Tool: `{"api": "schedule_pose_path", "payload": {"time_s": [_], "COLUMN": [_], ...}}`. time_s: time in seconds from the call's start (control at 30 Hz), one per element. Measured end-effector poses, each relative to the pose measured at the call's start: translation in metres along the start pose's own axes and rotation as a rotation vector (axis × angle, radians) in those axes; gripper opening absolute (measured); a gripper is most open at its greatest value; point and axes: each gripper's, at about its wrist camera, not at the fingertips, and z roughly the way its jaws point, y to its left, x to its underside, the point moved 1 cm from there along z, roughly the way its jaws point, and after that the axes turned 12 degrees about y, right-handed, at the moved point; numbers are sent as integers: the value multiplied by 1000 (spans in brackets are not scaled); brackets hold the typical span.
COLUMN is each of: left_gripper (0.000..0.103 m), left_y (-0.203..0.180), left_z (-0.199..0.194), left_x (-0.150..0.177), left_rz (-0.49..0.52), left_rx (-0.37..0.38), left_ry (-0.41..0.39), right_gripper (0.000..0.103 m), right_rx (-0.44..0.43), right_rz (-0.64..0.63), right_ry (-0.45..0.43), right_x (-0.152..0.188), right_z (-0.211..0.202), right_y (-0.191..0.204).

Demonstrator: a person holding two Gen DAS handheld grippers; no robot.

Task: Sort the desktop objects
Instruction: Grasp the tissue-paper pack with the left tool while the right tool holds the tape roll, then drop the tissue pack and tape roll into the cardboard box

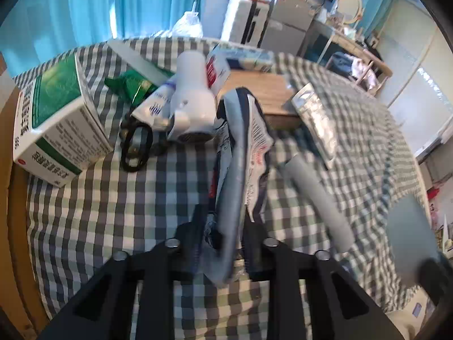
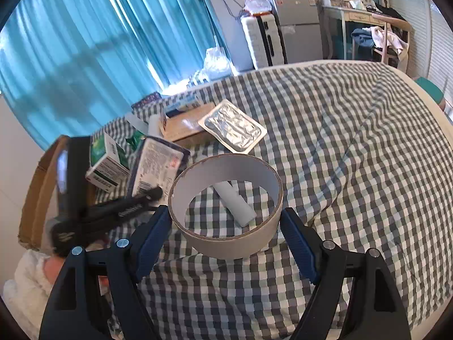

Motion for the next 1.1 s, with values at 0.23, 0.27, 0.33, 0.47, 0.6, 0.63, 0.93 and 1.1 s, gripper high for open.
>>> {"api": "schedule_pose_path", "payload": {"time_s": [0.23,0.27,0.33,0.47,0.6,0.63,0.93,1.1], "left_gripper": [13,12,12,12,12,12,12,12], "left_y": [-6,-4,2,14,42,50,148,201], "left_z": [-61,-71,-95,-148,-205,-215,-284,-285], "left_x": [2,3,6,8,20,22,37,39], "left_rz": [56,61,44,30,15,6,-98,-148], "left_rx": [48,51,65,21,-45,-53,-187,-270], "left_ry": [-108,-118,-126,-180,-276,-292,-377,-366], "right_gripper": [79,79,79,79,79,79,79,79], "right_rx": [21,21,23,7,-43,-61,-243,-293], "right_rz": [-12,-17,-34,-92,-179,-203,-387,-470], "right_ry": [-32,-42,-70,-126,-156,-158,-137,-63], "right_x": [-1,-1,0,3,11,13,20,33], "right_z": [-16,-21,-35,-65,-87,-89,-87,-57], "right_y": [17,22,34,71,122,136,258,304]}}
